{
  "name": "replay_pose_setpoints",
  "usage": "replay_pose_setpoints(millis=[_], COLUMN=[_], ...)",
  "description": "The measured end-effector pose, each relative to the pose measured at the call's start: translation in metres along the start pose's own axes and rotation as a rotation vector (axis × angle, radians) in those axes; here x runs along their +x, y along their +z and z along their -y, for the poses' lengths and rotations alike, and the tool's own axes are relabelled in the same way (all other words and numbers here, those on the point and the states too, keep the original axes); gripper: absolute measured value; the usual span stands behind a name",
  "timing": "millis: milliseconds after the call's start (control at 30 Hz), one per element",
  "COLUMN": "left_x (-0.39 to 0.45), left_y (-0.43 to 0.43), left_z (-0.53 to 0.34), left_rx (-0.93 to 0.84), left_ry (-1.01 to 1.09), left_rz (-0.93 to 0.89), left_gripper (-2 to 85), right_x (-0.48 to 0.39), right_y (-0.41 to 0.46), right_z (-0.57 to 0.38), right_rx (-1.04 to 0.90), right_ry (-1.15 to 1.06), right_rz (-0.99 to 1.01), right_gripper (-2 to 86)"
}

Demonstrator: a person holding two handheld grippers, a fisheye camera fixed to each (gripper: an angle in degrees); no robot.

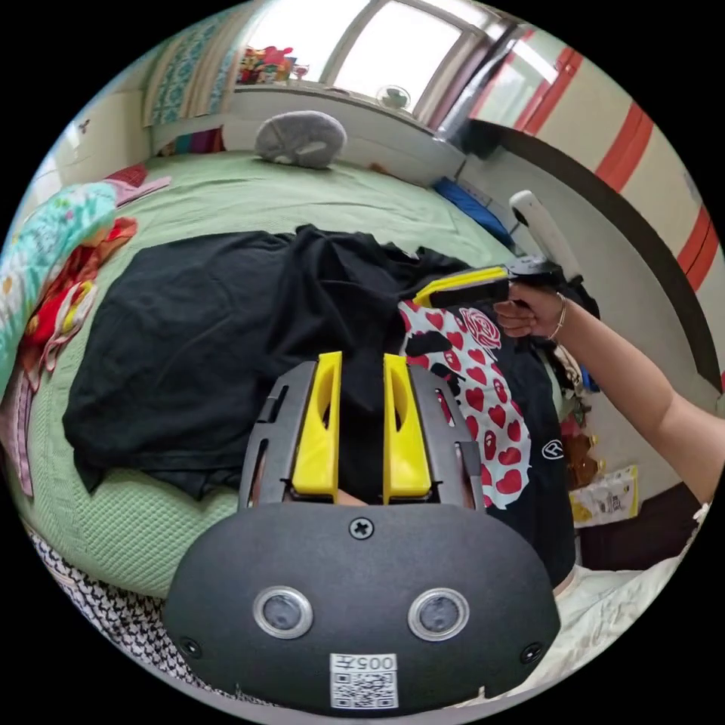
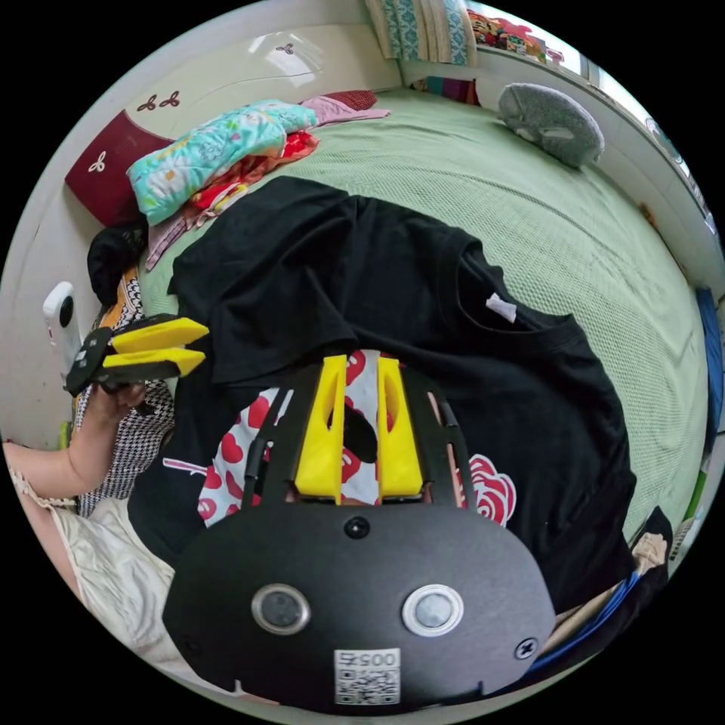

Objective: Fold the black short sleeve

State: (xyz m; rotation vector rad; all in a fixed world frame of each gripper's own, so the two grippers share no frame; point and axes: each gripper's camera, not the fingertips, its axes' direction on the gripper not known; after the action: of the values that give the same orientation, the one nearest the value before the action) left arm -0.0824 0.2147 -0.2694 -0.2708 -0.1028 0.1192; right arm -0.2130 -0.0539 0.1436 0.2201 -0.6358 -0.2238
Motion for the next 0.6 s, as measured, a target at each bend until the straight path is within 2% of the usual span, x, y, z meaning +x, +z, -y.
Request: replay_pose_setpoints(millis=[167,367,467,600], left_x=[0.016,0.010,0.013,0.018], left_y=[0.047,0.055,0.059,0.061], left_z=[0.009,0.004,0.002,0.002], left_rx=[-0.117,-0.108,-0.115,-0.124], left_ry=[0.002,-0.042,-0.028,-0.042], left_rz=[0.075,0.060,0.081,0.101], left_gripper=[11.1,7.6,5.5,2.1], right_x=[0.003,0.006,0.006,-0.007], right_y=[0.015,0.027,0.030,0.021], right_z=[0.001,0.001,-0.007,-0.021], right_rx=[-0.021,-0.008,0.024,0.072], right_ry=[0.016,0.045,0.073,0.047], right_rz=[0.054,0.143,0.213,0.176], right_gripper=[5.2,4.6,1.5,-0.5])
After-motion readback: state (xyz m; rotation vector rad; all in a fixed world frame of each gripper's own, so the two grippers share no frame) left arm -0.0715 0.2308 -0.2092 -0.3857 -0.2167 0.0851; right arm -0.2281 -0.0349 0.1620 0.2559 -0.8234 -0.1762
